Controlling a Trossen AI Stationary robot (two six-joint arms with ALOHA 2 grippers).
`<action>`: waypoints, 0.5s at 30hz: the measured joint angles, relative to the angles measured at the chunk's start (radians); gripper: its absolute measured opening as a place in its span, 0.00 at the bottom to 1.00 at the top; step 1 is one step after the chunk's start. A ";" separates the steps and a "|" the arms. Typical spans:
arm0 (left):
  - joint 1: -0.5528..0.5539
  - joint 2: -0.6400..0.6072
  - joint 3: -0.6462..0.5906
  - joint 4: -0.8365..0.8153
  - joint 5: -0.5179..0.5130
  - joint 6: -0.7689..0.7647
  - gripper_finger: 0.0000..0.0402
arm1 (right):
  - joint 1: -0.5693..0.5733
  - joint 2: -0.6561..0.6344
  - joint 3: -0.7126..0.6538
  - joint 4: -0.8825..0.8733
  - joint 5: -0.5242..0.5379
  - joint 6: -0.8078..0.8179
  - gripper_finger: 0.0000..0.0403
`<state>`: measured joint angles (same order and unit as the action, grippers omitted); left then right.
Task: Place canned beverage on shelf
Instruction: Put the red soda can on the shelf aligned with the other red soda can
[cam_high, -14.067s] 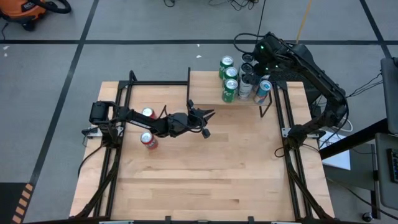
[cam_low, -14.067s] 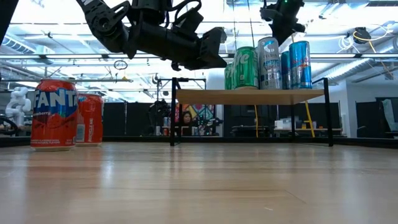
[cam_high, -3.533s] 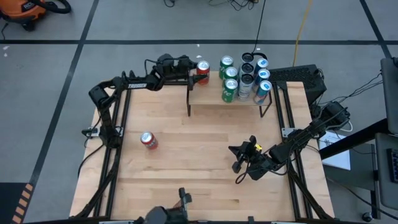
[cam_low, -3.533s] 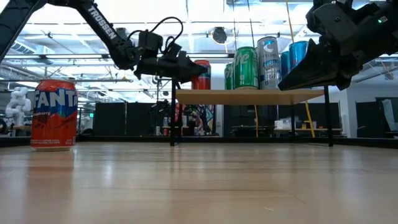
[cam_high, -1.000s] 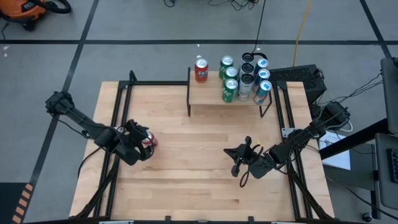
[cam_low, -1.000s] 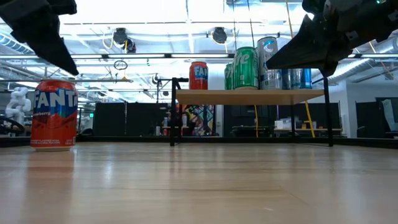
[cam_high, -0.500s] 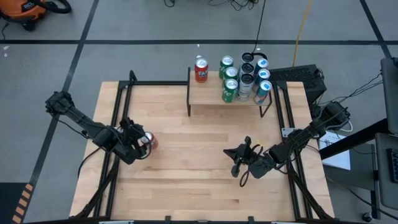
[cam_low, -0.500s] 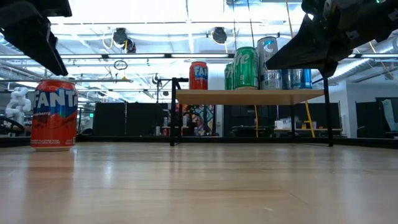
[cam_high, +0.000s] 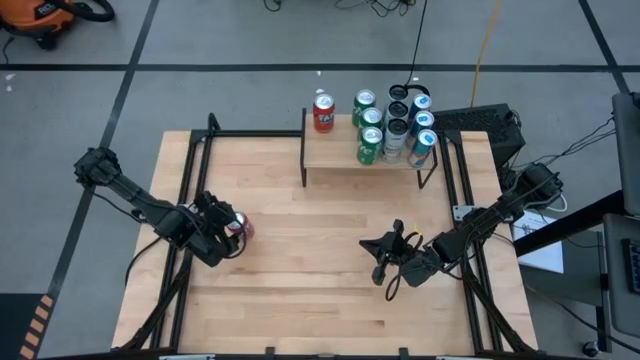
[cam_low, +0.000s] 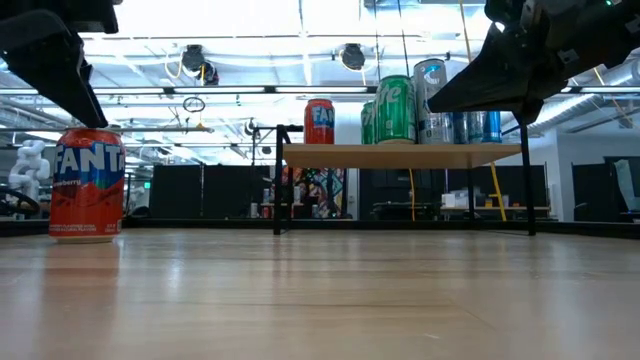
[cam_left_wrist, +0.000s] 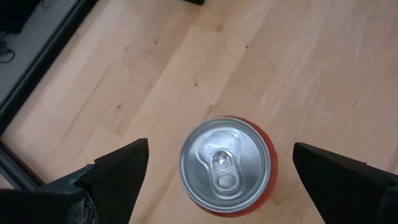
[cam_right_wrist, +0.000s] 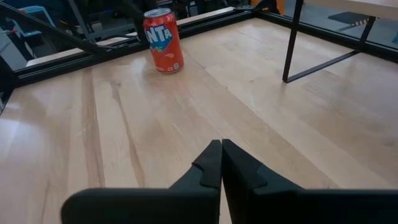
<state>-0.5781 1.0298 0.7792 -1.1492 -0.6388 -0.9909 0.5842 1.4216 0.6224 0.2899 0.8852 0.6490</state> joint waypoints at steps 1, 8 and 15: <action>0.000 0.008 0.000 0.000 0.004 -0.008 0.99 | 0.000 0.000 0.000 -0.002 0.000 -0.001 0.00; 0.000 0.065 0.000 0.001 0.006 -0.024 0.99 | 0.000 0.000 0.000 -0.003 0.000 -0.006 0.00; 0.003 0.076 -0.087 0.096 0.051 -0.028 0.99 | 0.000 0.000 0.000 -0.003 -0.003 -0.007 0.00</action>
<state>-0.5747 1.1061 0.6923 -1.0528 -0.5880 -1.0191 0.5842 1.4220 0.6224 0.2868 0.8820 0.6423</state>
